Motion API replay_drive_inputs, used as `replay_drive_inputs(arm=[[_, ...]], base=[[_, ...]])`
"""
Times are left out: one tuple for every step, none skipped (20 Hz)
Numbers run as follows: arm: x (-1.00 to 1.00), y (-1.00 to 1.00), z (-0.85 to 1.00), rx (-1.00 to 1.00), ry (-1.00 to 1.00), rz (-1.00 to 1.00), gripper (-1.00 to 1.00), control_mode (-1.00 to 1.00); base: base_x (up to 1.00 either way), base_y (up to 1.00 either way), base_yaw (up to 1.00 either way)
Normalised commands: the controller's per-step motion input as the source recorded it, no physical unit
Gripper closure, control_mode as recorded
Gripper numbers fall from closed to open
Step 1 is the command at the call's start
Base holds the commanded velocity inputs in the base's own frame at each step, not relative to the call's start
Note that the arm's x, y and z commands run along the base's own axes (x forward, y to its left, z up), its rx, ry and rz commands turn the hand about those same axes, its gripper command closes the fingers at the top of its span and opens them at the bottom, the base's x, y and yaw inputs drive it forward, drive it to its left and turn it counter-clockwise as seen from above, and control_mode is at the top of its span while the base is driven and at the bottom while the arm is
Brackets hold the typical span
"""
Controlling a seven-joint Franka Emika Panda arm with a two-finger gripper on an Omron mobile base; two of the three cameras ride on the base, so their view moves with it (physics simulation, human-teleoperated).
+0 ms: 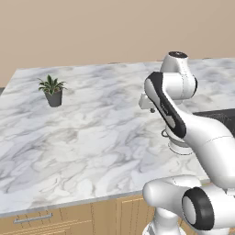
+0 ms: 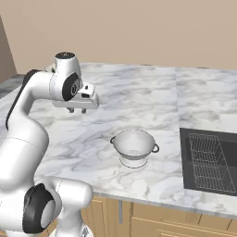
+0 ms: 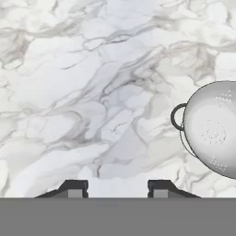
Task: Pick the colander and colander and place them in the sink. Then turn on the water.
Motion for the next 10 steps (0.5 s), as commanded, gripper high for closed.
replay_drive_inputs(arm=[[0.04,-0.02,0.0,0.0,0.0,0.0,-1.0,-1.0],[0.0,-0.24,-0.02,0.01,0.0,0.0,-1.0,-1.0],[0.0,-0.44,-0.04,0.06,0.0,0.0,-1.0,-1.0],[0.0,-0.59,-0.02,0.09,0.0,0.0,-1.0,-1.0],[-0.11,-0.84,0.0,0.09,0.0,0.0,-1.0,-1.0],[-0.26,-0.74,-0.1,0.04,-0.01,0.0,-1.0,-1.0],[0.0,-0.71,-0.29,0.0,0.0,0.0,-1.0,-1.0],[-0.18,-0.74,-0.44,0.0,0.0,0.0,-1.0,-1.0],[-0.11,-0.76,-0.46,0.0,0.0,0.0,-1.0,-1.0],[-0.14,-0.73,-0.53,-0.01,0.0,0.0,-1.0,-1.0]], base=[[0.0,0.0,0.0],[0.0,0.0,0.0],[0.0,0.0,0.0],[0.0,0.0,0.0],[0.0,0.0,0.0],[0.0,0.0,0.0],[0.0,0.0,0.0],[0.0,0.0,0.0],[0.0,0.0,0.0],[0.0,0.0,0.0]])
